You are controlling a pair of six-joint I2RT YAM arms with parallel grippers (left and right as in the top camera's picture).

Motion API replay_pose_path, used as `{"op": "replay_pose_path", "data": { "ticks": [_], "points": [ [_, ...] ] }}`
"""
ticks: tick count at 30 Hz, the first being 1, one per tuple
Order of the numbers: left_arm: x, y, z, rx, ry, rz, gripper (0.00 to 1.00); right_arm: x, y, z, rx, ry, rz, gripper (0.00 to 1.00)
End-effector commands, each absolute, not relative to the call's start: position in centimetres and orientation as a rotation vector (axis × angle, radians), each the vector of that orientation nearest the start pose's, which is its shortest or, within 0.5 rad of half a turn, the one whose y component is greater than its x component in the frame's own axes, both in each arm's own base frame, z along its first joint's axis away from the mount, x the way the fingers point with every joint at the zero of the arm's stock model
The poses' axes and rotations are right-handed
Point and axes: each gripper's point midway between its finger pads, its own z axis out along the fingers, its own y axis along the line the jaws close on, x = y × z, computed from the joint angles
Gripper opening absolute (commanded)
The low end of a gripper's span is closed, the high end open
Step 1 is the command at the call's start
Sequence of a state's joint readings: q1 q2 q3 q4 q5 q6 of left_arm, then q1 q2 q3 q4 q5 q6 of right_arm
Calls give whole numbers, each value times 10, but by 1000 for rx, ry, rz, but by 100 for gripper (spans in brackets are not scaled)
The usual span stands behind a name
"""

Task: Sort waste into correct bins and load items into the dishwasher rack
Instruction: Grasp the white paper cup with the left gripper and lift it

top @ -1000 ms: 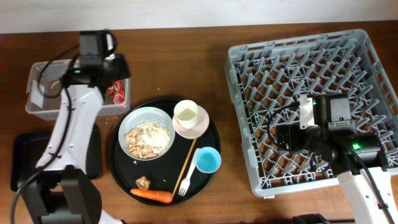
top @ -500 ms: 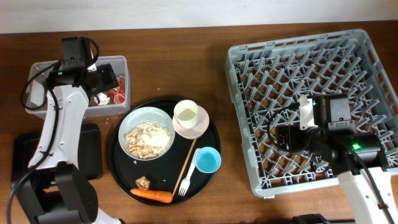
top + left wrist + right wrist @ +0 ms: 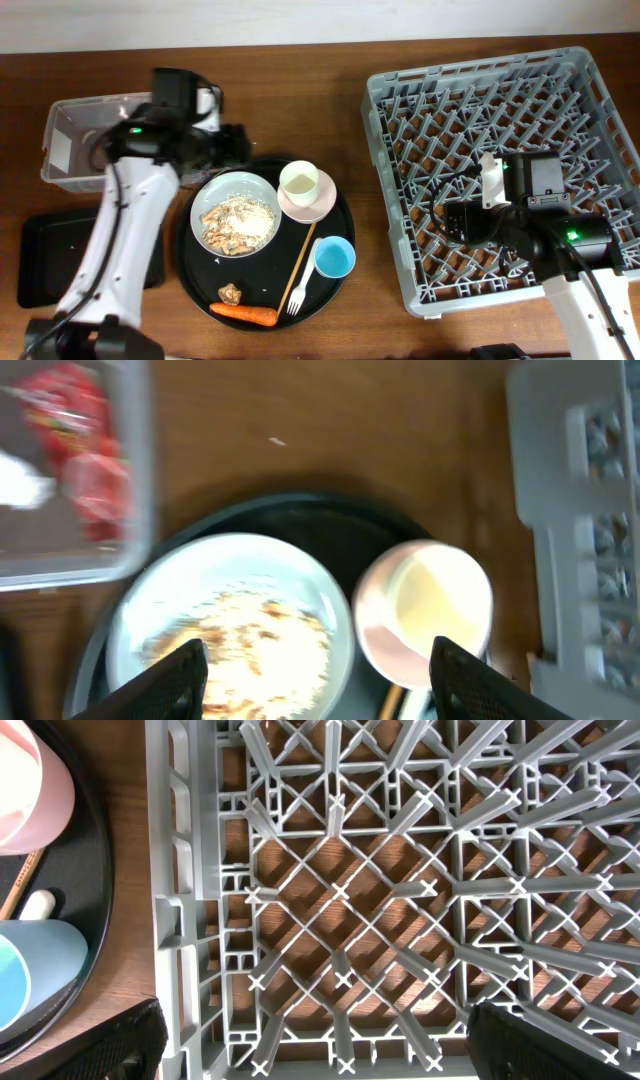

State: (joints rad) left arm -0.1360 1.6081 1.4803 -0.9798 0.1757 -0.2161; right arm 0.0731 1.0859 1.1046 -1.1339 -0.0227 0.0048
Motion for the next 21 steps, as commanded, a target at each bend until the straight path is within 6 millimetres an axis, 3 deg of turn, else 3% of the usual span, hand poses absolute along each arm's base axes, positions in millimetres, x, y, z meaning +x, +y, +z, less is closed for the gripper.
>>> {"op": "replay_pose_path", "data": {
  "ticks": [1, 9, 10, 13, 17, 21],
  "points": [
    [372, -117, 149, 62, 2814, -385, 71, 251, 21, 198, -96, 2667, 42, 99],
    [369, -162, 81, 209, 2954, -376, 66, 251, 21, 197, -96, 2667, 42, 99],
    [370, -164, 77, 216, 2958, -376, 57, 251, 21, 197, -96, 2667, 42, 99],
    [376, -169, 71, 225, 2943, -381, 13, 251, 21, 198, -96, 2667, 42, 99],
    [378, -169, 72, 227, 2931, -383, 1, 251, 21, 197, -96, 2667, 42, 99],
    [376, -165, 78, 214, 2942, -379, 0, 250, 21, 197, -96, 2670, 42, 99]
  ]
}}
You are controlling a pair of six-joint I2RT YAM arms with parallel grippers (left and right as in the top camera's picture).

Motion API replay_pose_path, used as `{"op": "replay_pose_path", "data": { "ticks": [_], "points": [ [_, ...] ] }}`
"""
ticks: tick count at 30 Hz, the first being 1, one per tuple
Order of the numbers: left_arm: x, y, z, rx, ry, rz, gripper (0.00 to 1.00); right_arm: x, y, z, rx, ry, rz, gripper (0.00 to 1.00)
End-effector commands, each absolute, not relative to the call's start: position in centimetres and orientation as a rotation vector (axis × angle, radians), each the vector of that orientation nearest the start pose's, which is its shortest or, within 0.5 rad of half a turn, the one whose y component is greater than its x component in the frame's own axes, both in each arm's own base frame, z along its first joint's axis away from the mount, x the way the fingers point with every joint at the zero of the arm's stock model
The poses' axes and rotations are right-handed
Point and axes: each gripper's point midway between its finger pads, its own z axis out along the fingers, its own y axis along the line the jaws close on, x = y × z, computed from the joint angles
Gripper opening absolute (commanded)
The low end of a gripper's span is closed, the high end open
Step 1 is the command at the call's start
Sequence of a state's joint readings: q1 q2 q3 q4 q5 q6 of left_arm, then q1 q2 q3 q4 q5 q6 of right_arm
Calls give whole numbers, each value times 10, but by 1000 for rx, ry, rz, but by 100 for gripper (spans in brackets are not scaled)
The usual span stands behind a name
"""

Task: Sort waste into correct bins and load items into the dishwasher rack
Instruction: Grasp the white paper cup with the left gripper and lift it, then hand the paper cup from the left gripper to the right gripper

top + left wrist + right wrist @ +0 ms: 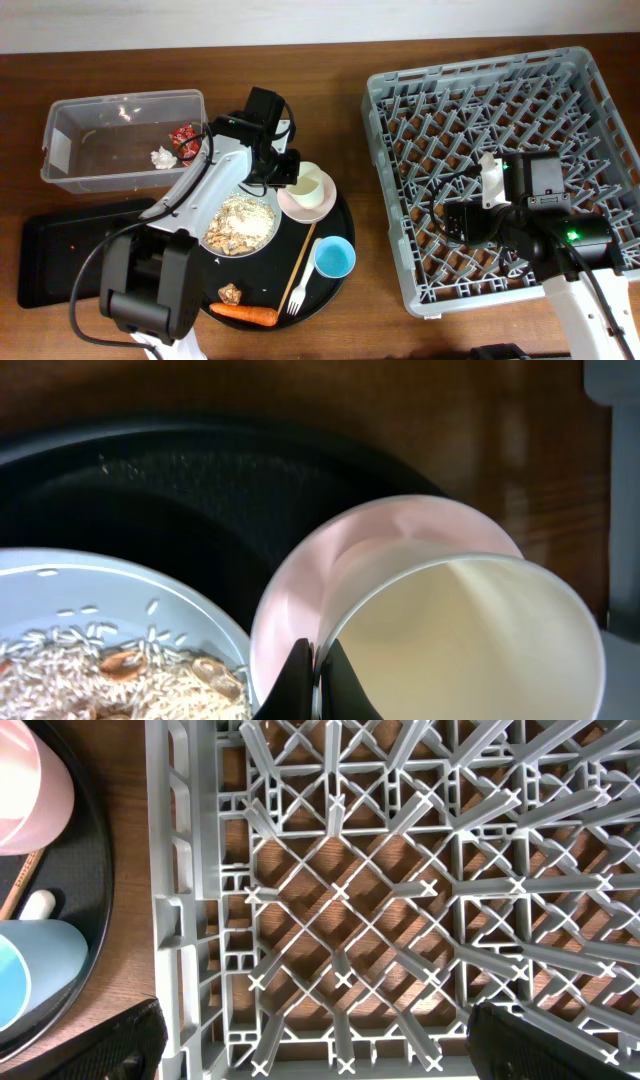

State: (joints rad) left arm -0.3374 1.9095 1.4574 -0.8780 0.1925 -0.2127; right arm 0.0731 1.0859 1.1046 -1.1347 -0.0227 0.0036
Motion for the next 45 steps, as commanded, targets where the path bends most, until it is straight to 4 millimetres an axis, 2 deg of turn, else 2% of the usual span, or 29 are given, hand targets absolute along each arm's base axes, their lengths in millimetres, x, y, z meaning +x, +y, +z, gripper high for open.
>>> {"op": "replay_pose_path", "data": {
  "ticks": [1, 5, 7, 8, 10, 12, 14, 16, 19, 23, 27, 33, 38, 45],
  "points": [
    [376, -160, 83, 196, 2943, -377, 0, 250, 21, 197, -96, 2670, 42, 99],
    [386, -131, 123, 80, 2897, -407, 0, 251, 20, 198, -93, 2666, 36, 99],
    [389, -132, 149, 44, 2834, -606, 0, 256, 21, 200, -86, 2644, 37, 99],
    [387, -143, 166, 47, 2783, -799, 0, 263, 26, 204, -54, 2610, 82, 99],
    [382, -166, 196, 92, 2669, -1161, 0, 275, 48, 215, -106, 2537, 243, 99],
    [372, -190, 232, 241, 2493, -1489, 0, 286, 74, 232, -203, 2434, 420, 98],
    [360, -206, 261, 388, 2325, -1708, 0, 289, 97, 249, -349, 2330, 547, 99],
    [348, -219, 277, 468, 2238, -1834, 0, 286, 119, 265, -526, 2209, 666, 99],
    [334, -238, 279, 537, 2236, -1880, 0, 271, 144, 282, -743, 2052, 811, 99],
    [312, -262, 290, 650, 2184, -1988, 0, 256, 159, 297, -917, 1892, 891, 99],
    [304, -276, 288, 716, 2181, -1978, 0, 253, 164, 304, -939, 1843, 933, 99],
    [302, -278, 289, 717, 2187, -1987, 0, 249, 167, 308, -949, 1820, 977, 99],
    [300, -281, 289, 723, 2192, -1993, 0, 245, 170, 311, -959, 1801, 1016, 87],
    [293, -288, 289, 754, 2193, -2005, 0, 256, 171, 297, -941, 1851, 1049, 76]
  ]
}}
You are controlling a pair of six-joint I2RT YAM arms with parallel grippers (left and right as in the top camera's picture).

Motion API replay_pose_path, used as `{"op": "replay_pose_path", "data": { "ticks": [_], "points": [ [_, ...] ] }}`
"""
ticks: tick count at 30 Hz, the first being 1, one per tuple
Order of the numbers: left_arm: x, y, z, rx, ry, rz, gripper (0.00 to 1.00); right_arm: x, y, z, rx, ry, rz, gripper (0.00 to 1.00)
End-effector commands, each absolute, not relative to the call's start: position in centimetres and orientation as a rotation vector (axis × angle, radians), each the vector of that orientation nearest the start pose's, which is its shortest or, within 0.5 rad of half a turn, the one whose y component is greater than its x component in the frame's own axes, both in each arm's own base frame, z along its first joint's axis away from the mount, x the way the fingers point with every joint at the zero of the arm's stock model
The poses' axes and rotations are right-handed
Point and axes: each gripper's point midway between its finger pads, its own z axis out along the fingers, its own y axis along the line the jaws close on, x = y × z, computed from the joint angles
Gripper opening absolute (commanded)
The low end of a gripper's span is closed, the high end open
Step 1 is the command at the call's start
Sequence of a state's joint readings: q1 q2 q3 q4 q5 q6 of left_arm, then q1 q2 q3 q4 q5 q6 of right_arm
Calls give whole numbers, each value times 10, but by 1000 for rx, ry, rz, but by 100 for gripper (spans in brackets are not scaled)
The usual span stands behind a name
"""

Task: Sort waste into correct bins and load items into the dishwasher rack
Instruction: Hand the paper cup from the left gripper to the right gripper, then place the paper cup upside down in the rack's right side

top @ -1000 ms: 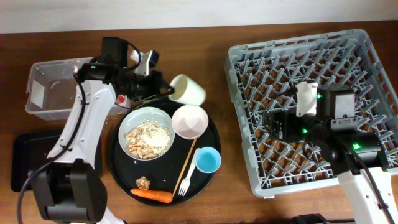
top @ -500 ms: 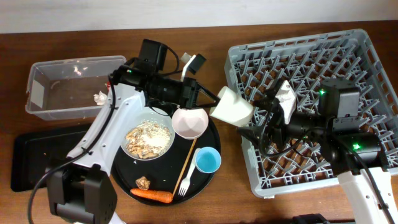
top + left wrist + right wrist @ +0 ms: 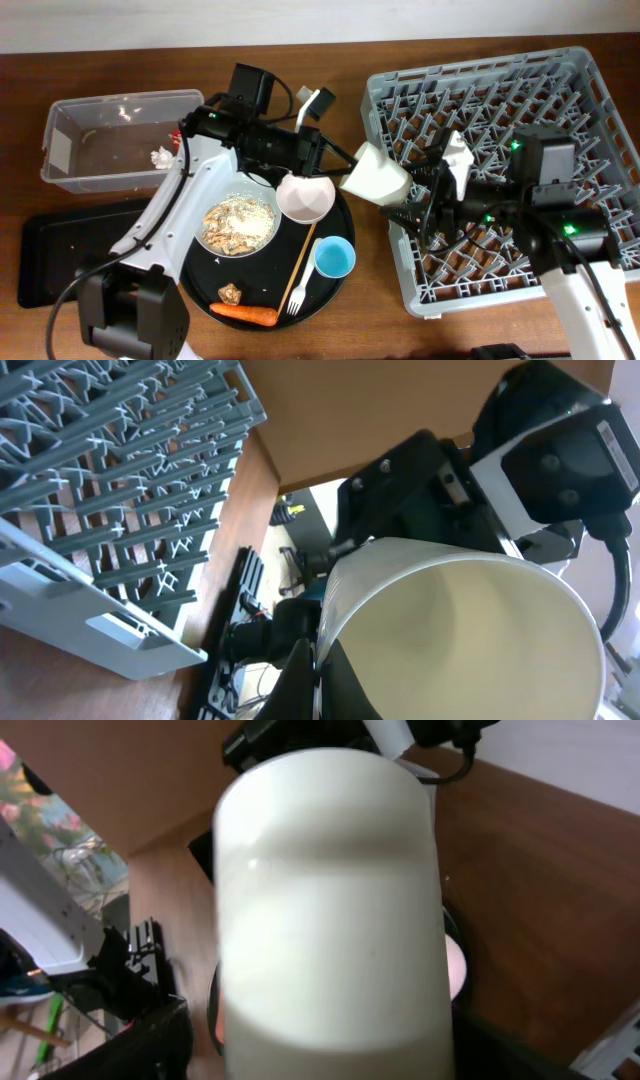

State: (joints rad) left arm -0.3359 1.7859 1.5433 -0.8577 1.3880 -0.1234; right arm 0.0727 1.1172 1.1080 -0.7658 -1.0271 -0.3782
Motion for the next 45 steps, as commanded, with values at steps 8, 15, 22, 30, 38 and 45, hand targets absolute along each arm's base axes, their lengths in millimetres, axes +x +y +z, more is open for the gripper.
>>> {"op": "replay_pose_path", "data": {
  "ticks": [8, 15, 22, 30, 38, 45],
  "points": [
    [292, -289, 289, 755, 2193, -2005, 0, 261, 171, 290, -930, 1879, 1068, 66],
    [300, -288, 275, 728, 2267, -1890, 36, 262, 170, 290, -888, 1910, 1076, 57],
    [339, -224, 176, 449, 2774, -982, 51, 291, 131, 270, -573, 2167, 752, 56],
    [341, -92, 158, -9, 2974, -244, 53, 296, 19, 265, 29, 2402, 358, 49],
    [333, -63, 204, -77, 2833, -168, 55, 255, -129, 248, 782, 2476, 15, 48],
    [329, -62, 209, -76, 2827, -170, 55, 228, -190, 201, 1168, 2532, -20, 48]
  ]
}}
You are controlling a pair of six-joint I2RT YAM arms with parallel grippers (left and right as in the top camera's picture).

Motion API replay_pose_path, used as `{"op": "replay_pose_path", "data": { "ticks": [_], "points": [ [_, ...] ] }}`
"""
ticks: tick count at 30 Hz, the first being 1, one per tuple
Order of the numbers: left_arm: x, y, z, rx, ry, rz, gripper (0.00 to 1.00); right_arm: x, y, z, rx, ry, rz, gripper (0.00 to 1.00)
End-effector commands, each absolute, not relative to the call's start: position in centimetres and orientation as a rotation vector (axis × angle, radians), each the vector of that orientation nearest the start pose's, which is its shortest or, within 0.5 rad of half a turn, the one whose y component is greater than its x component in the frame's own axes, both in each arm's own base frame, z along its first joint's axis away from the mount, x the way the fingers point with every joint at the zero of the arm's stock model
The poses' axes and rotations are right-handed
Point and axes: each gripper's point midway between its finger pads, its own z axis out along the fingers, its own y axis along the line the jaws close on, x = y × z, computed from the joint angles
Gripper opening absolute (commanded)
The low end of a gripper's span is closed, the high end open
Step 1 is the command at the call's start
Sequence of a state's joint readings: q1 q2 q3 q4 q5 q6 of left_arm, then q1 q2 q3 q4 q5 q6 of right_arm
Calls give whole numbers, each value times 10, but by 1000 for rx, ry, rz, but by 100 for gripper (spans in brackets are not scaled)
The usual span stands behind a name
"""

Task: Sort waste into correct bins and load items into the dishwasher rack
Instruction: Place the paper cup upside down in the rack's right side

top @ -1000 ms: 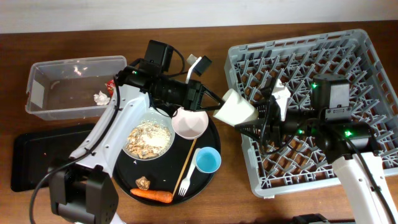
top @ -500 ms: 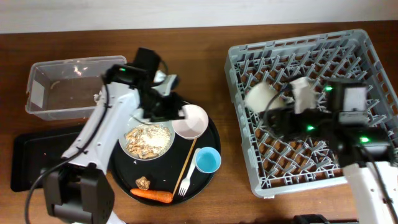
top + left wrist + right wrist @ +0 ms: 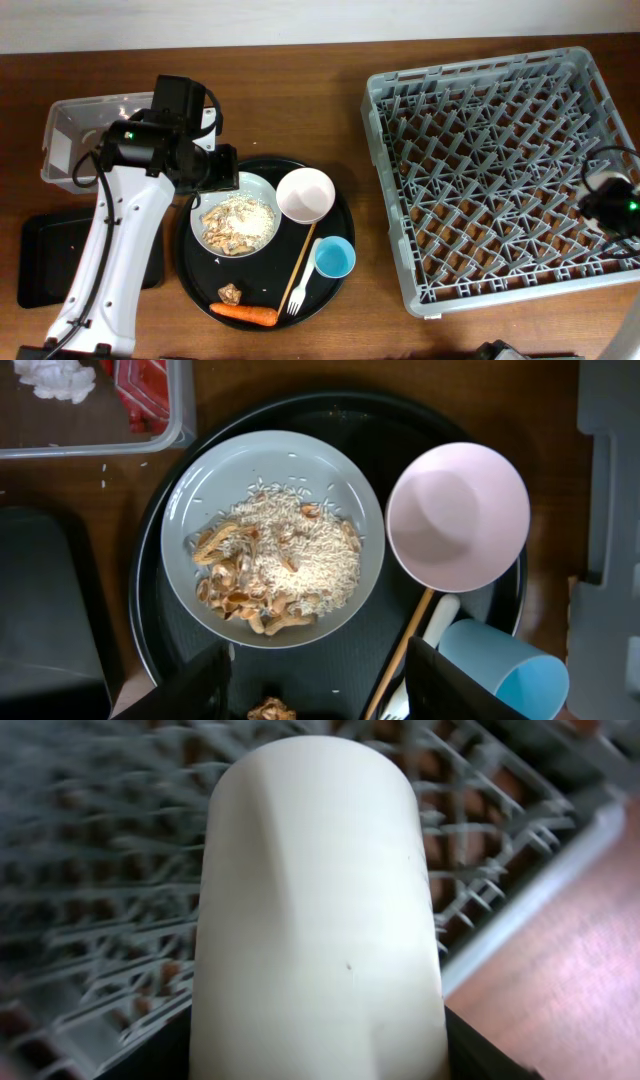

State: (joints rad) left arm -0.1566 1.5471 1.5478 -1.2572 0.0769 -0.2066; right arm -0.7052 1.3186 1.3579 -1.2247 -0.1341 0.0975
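A cream cup (image 3: 315, 900) fills the right wrist view, with my right gripper (image 3: 315, 1055) shut on it over the far right side of the grey dishwasher rack (image 3: 480, 150). From overhead only a bit of the right arm (image 3: 608, 203) shows at the frame's edge, and the cup is hidden. My left gripper (image 3: 320, 700) hangs open and empty over the black round tray (image 3: 345, 220), beside the plate of rice (image 3: 272, 530). An empty pink bowl (image 3: 458, 517) and a blue cup (image 3: 500, 670) sit on the tray.
A carrot (image 3: 243, 313), a food scrap (image 3: 232, 293), a fork (image 3: 297, 290) and a chopstick also lie on the tray. The clear bin (image 3: 80, 140) with wrappers stands at the back left. A black bin (image 3: 40, 260) sits at the front left.
The cream cup has passed from my left gripper to my right. The right gripper now holds it at the rack's right side. The left gripper is open, back over the tray.
The cup first stood in the pink bowl with my left gripper open nearby. Then the left gripper was shut on its rim. Then it held the cup out between tray and rack, at my right gripper. Now the right holds it over the rack.
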Motion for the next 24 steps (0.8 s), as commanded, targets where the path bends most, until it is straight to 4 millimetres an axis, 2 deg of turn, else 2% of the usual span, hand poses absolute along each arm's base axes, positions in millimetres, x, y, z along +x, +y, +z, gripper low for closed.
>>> {"op": "replay_pose_path", "data": {
  "ticks": [1, 7, 13, 15, 17, 20, 24],
  "points": [
    [329, -62, 209, -76, 2827, -170, 56, 227, -194, 195, 1204, 2538, -10, 48],
    [329, -62, 209, -75, 2827, -169, 56, 233, -211, 155, 1306, 2608, 36, 48],
    [326, -62, 208, -76, 2837, -167, 56, 245, -223, 140, 1306, 2609, 34, 50],
    [326, -62, 208, -76, 2839, -167, 56, 249, -227, 139, 1298, 2595, 30, 99],
    [326, -62, 208, -76, 2839, -167, 56, 256, -231, 141, 1278, 2567, 32, 99],
    [326, -62, 208, -76, 2840, -166, 56, 268, -225, 144, 1244, 2534, 117, 99],
    [324, -61, 207, -76, 2846, -165, 56, 269, -220, 144, 1241, 2536, 156, 99]
  ]
}}
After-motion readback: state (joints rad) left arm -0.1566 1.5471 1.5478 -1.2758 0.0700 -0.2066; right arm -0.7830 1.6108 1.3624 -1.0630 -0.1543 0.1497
